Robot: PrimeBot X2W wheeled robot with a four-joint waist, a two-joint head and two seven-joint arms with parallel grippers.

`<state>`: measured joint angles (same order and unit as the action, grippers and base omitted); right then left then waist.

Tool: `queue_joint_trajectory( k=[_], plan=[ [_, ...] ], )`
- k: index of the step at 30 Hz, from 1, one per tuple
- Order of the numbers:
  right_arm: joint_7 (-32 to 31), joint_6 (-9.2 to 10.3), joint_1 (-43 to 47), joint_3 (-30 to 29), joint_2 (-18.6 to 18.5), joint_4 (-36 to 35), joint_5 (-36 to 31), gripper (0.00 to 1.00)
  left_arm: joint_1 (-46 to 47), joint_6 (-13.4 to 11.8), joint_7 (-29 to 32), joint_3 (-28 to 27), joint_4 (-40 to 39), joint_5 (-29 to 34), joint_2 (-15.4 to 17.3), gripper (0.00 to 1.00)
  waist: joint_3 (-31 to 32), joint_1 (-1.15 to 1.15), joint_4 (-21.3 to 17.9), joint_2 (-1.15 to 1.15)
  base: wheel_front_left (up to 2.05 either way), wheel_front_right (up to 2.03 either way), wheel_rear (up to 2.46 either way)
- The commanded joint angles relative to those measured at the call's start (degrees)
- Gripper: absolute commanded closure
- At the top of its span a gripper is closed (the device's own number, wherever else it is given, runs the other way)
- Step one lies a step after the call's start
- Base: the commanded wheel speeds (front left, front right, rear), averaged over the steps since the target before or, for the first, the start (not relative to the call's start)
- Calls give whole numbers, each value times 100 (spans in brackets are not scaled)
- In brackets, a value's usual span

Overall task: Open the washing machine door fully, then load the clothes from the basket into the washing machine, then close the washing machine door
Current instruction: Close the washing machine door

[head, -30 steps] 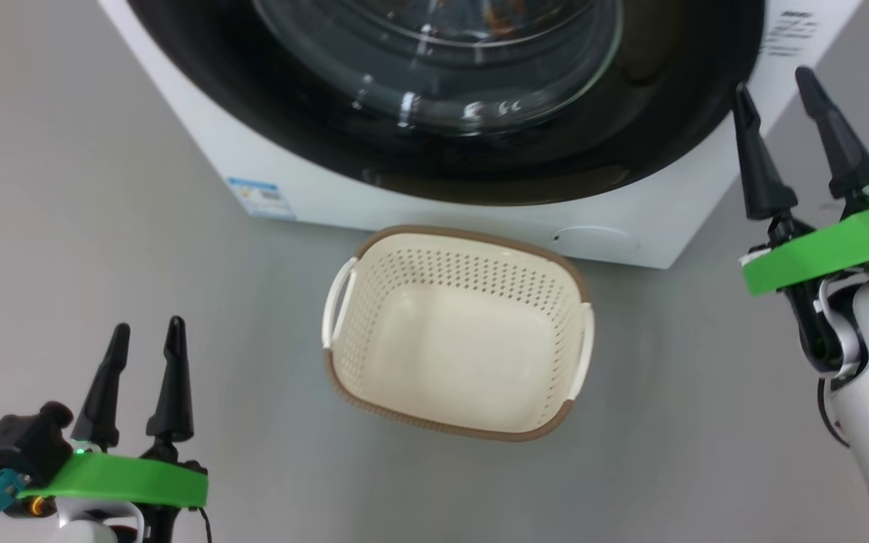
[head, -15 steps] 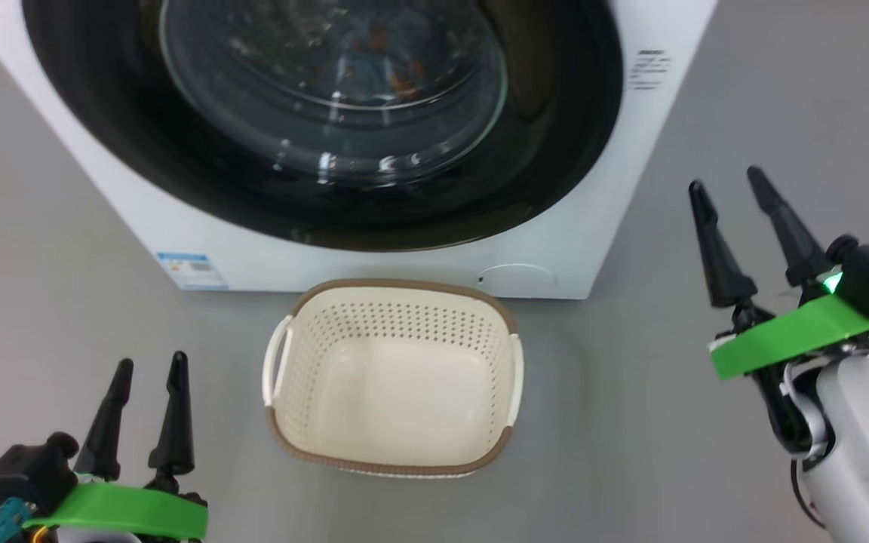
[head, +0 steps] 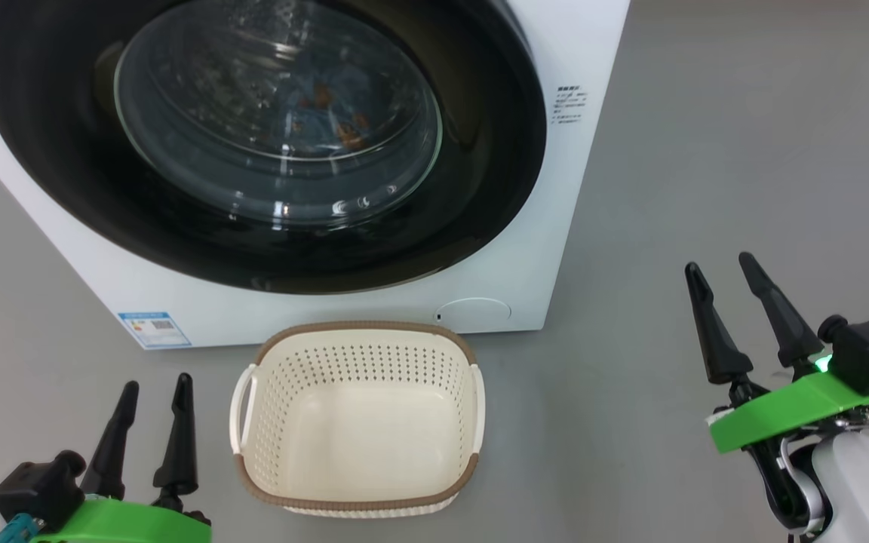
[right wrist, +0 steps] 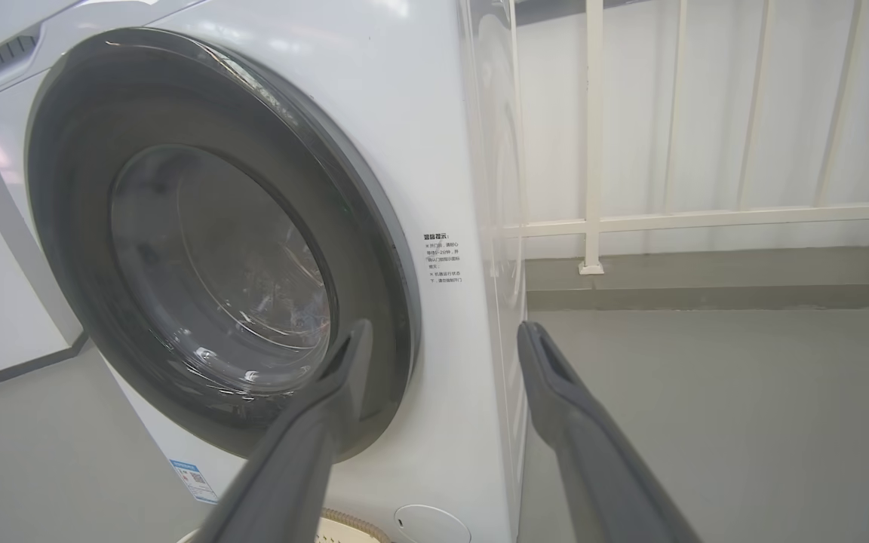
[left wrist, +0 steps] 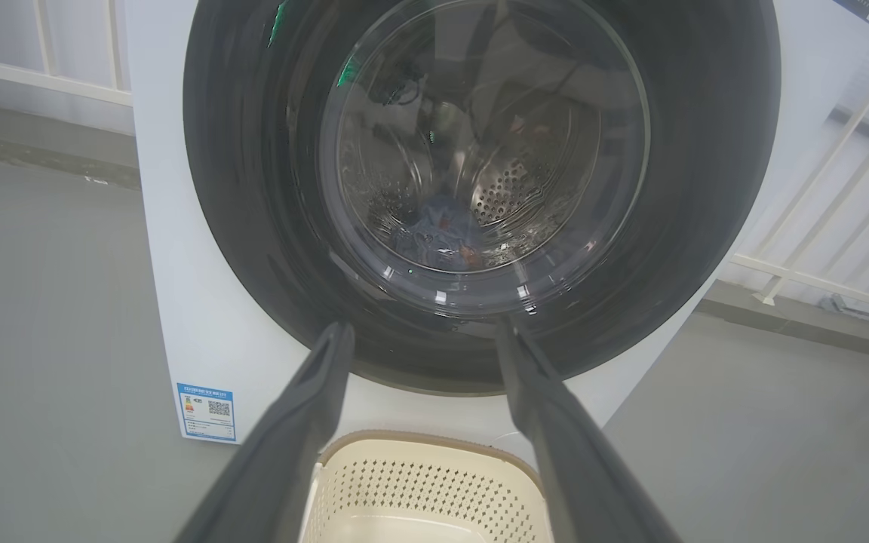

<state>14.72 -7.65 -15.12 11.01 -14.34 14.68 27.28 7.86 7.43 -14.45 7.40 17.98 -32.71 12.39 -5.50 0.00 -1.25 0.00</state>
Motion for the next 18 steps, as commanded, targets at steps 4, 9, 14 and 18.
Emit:
queue_joint_trajectory(
  k=[4, 9, 14, 18],
  plan=[
    [28, 16, 208, 15, -21, -159, 5, 0, -12, -68, -17, -154, -125, 0, 112, 0, 176, 0, -86, 0, 0, 0, 0],
    [28, 16, 365, -77, 17, -172, -25, 0, -74, -99, -19, -145, -194, -24, 96, 0, 268, 0, -104, 0, 0, 0, 0],
    [28, 16, 414, -108, 32, -167, -62, 0, -100, -82, -28, -165, -355, -100, 70, 0, 298, 0, -108, 0, 0, 0, 0],
    [28, 16, 444, -156, 46, -159, -83, 0, -156, -55, -37, -155, -472, -172, 75, 0, 321, 0, -99, 0, 0, 0, 0]
  ],
)
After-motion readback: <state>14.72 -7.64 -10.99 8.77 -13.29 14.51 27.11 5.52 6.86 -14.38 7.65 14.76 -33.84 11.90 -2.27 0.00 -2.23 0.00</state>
